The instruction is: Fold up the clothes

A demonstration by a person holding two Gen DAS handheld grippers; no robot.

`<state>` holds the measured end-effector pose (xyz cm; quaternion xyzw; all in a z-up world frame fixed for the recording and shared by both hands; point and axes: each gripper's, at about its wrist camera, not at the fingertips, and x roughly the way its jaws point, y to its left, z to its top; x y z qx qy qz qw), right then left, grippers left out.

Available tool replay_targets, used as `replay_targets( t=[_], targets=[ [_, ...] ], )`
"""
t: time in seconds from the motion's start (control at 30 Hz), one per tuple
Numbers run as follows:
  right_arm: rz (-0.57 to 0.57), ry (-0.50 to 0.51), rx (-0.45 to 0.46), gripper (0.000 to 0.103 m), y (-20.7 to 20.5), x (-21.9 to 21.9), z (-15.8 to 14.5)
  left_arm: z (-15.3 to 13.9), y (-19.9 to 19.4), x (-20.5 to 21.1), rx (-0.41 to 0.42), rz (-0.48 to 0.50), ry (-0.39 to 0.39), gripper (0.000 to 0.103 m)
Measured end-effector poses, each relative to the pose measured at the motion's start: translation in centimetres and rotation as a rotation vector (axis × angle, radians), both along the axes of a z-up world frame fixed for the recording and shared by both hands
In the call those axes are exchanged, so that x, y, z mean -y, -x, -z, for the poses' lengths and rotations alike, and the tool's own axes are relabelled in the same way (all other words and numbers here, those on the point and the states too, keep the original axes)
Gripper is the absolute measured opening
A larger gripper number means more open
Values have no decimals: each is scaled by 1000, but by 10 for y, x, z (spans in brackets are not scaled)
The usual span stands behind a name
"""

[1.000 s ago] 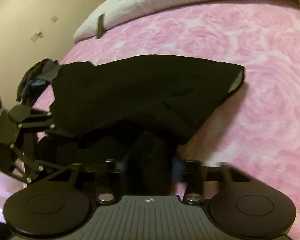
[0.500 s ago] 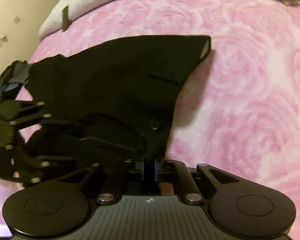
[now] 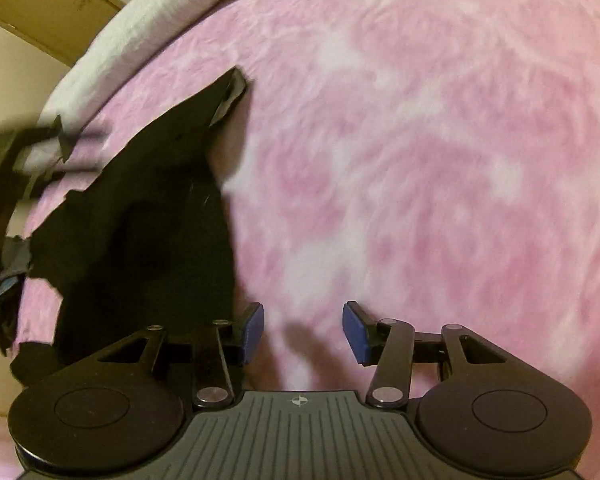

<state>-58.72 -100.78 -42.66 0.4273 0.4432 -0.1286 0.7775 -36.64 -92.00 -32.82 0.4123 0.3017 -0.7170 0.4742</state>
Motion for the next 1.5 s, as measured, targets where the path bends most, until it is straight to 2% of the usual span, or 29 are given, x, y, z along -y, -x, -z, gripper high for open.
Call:
replay_targets(
  t=[0.13,0.17,0.2,0.23,0.3,0.33,0.43,0.53,0.63,0.73,0.83,1.0,1.13,1.27,1.33,1.37,1.5],
  targets=[
    [17,-103,67,48,5,-22,5,23,27,54,11,13,-98,61],
    [23,-119,85,45,6,-26,4,30,33,63,29,12,-122,61],
    [25,-134,102,36,4,-31,3,37,37,68,54,17,-143,57],
    [24,-149,119,31,2,-36,2,42,37,69,67,25,-169,40],
    [-11,-166,149,29,-4,-47,-3,51,36,69,92,41,-216,21],
    [-34,-169,160,29,-7,-51,-6,47,34,63,97,52,-208,15],
    [-108,-154,179,29,-19,-63,-12,35,28,44,111,84,-185,9],
    [-108,-121,183,29,-23,-57,-11,14,12,27,93,64,-160,8],
    [-23,-113,185,29,-21,-36,0,-6,-12,10,70,26,-140,8],
    [11,-115,165,29,-31,-17,18,-13,-38,-3,55,-32,-137,8],
    [-66,-116,133,29,-54,-13,33,-16,-48,-8,41,-49,-127,8],
    [-237,-75,113,29,-94,-26,35,-19,-56,-15,18,-46,-109,8],
    [-259,-122,111,29,-101,-25,36,-18,-61,-19,11,-43,-105,8],
    [-256,-98,90,29,-107,-25,41,-18,-70,-24,0,-56,-100,8],
    [-259,-72,82,7,-109,-26,40,-19,-71,-27,-15,-54,-89,8],
    [-241,-49,85,2,-102,-23,34,-21,-70,-28,-25,-51,-80,8],
    [-88,65,63,1,-53,-7,0,-21,-59,-24,-90,-33,-37,9]
  ],
)
